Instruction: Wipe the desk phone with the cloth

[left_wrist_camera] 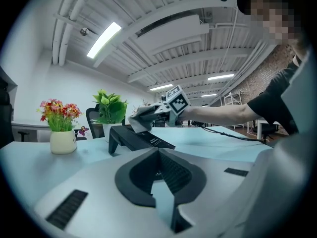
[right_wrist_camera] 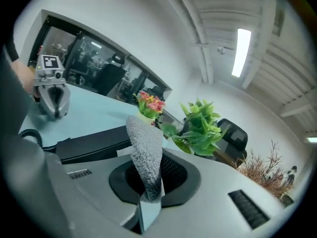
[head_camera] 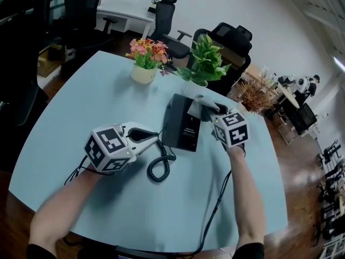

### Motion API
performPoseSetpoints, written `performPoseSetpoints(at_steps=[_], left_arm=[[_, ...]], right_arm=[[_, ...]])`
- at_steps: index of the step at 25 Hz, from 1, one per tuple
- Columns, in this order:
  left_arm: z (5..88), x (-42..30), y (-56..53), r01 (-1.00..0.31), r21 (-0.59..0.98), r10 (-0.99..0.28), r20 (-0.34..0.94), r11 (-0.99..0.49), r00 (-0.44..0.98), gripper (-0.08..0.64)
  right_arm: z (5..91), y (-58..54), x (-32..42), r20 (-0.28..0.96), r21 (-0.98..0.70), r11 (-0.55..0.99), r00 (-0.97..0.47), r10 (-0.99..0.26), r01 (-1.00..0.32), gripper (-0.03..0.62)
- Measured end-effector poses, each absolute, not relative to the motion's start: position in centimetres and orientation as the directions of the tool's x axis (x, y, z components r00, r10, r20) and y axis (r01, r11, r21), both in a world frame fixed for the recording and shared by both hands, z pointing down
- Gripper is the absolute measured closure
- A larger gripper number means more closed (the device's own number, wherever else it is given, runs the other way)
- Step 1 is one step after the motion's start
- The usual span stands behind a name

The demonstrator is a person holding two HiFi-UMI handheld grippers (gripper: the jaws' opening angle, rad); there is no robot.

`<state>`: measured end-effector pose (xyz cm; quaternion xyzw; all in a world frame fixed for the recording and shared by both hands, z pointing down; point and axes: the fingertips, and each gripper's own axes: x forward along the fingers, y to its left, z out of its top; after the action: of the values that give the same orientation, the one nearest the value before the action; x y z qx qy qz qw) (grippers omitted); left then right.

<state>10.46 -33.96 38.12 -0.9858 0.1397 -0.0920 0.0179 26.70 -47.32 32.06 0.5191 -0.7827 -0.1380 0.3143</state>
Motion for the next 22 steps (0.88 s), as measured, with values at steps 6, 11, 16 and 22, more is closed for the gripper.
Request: performPoseSetpoints(at_steps=[6,11,16,22], left_arm=[[38.1,10.5,-34.1,-0.269,-0.061,-0.276,0.175,-0.961,0.945,0.563],[38.1,10.5,-34.1,-0.265,-0.07,-0.274,0.179,-0.962,0.945,0.563],[38.3,10.5,-33.8,-0.263,-0.09,-0.276,0.186,-0.96,0.943,0.563],[38.2,10.4,-33.4,-0.266,-0.107,-0.282,0.188,-0.958,0.941,0.563]], right_arm=[[31.0,-51.6,27.3,0.26,0.54,0.317,-0.203,-0.944,-0.78,0.598],[33.6,-51.0,26.4,0.349,0.56,0.403,-0.235,-0.907,-0.724,0.598],[35.7,-47.5,25.4,0.405,0.576,0.48,-0.279,-0.871,-0.662,0.599],[38.1,-41.7,23.7,0.452,0.586,0.55,-0.325,-0.831,-0.595,0.599]])
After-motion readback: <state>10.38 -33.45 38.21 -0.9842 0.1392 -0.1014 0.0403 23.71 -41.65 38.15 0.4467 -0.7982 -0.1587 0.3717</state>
